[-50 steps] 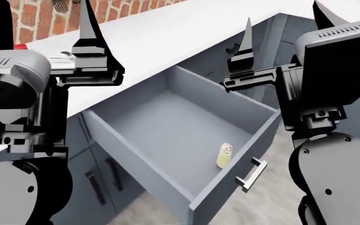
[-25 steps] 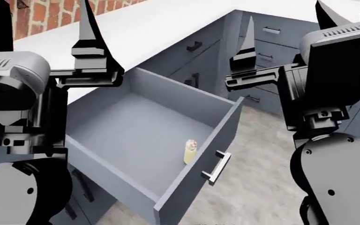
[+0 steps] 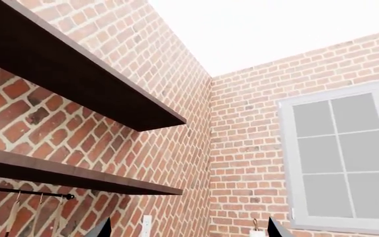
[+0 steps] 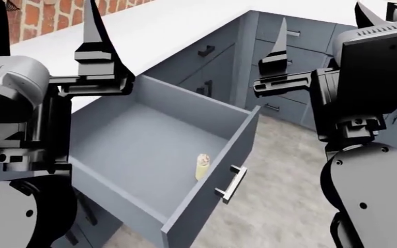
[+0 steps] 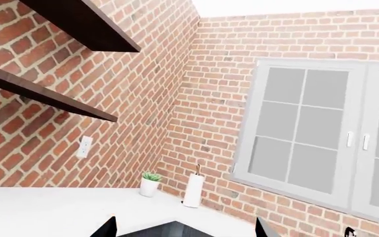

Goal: Close the right drawer.

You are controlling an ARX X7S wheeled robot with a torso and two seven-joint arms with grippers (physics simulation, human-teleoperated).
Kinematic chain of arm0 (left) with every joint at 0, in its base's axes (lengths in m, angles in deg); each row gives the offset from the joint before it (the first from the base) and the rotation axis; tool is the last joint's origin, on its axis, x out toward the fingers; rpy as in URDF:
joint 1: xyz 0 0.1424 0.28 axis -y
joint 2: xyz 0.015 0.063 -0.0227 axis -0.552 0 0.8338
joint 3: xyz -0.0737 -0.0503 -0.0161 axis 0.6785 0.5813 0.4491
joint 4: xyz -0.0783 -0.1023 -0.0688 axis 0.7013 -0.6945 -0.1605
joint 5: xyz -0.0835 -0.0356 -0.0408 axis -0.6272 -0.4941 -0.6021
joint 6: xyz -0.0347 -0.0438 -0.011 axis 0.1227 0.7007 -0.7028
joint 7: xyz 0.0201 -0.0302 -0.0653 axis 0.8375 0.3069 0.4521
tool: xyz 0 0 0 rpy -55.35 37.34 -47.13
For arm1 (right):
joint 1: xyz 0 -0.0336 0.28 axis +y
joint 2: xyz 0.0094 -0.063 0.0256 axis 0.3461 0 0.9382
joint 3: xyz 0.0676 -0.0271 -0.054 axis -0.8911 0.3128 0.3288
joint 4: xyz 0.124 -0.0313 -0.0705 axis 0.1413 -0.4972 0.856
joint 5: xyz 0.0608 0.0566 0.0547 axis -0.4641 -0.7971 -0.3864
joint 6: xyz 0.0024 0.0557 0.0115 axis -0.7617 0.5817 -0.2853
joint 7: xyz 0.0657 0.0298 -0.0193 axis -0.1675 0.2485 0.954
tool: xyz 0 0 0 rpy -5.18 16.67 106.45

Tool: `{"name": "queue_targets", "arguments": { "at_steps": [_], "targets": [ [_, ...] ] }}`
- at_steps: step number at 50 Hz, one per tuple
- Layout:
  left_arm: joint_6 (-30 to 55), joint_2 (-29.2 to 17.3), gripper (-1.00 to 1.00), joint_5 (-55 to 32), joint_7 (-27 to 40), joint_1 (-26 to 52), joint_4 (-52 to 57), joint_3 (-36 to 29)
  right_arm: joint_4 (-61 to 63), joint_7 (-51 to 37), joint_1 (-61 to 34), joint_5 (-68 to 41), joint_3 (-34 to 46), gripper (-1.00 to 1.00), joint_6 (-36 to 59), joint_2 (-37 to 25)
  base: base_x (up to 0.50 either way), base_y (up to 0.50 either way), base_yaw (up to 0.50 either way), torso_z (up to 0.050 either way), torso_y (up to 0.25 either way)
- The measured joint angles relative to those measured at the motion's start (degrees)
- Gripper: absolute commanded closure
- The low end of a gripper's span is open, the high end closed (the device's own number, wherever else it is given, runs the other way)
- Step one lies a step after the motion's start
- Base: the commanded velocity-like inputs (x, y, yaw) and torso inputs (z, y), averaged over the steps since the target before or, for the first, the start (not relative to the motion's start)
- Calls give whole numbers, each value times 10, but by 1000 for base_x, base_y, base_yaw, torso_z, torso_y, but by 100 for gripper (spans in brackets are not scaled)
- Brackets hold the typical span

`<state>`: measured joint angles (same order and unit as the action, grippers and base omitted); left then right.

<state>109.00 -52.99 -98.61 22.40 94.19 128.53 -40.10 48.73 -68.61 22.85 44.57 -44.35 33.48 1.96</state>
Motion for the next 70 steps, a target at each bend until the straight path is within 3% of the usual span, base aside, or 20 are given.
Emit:
{"name": "queue_targets", "arguments": {
  "at_steps": [25,54,70],
  "targets": [
    [2,-5,-100,-9,9,2,6,0,2,-13,5,-1,-11,-100,0,2,252,-396,0,0,0],
    [2,-10,-100,-14,17,10,6,-8,9,-18,12,-7,-19,-100,-6,0,0,0,0,0,0],
    [-7,-13,-100,-12,18,8,1,-14,11,-29,13,-2,-17,-100,-8,-4,237,150,0,0,0]
  ]
}}
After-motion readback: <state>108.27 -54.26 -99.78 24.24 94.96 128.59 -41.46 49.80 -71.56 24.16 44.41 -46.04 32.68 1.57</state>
